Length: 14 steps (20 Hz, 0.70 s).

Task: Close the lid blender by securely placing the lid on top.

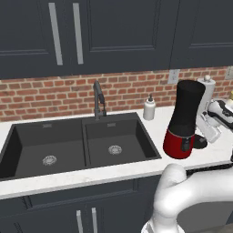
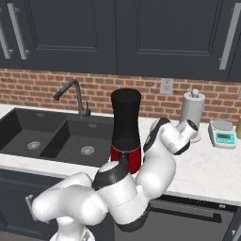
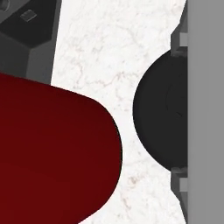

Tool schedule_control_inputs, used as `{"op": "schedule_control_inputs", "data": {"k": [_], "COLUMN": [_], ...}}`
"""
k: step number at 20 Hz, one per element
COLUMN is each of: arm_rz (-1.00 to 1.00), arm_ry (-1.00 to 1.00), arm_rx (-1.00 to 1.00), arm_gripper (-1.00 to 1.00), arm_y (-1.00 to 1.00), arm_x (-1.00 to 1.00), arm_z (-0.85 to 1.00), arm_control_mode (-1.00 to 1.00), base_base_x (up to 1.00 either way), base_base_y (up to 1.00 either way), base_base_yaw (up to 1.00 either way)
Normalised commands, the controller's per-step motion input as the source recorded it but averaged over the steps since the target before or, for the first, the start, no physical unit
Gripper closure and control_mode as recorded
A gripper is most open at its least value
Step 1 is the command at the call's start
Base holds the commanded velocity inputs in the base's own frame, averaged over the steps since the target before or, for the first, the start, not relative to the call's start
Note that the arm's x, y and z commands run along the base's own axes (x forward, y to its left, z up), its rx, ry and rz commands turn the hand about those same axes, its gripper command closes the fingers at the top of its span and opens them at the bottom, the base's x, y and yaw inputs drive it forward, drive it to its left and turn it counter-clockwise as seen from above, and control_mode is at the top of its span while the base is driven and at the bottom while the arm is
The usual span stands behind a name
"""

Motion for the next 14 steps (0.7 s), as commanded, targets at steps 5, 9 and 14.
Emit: {"op": "schedule_control_inputs", "data": {"k": [5,9,14], "arm_rz": [0.05,0.01,0.0], "arm_ry": [0.0,0.0,0.0], "arm_rx": [0.0,0.0,0.0], "arm_gripper": [-1.0,-1.0,-1.0], "arm_y": [0.0,-0.01,-0.04], "arm_x": [0.3,0.06,0.11], "arm_z": [-0.28,-0.43,-0.25], "arm_control_mode": [-1.0,-1.0,-1.0], "base_base_x": [0.0,0.0,0.0], "base_base_y": [0.0,0.0,0.0], "base_base_yaw": [0.0,0.0,0.0]}}
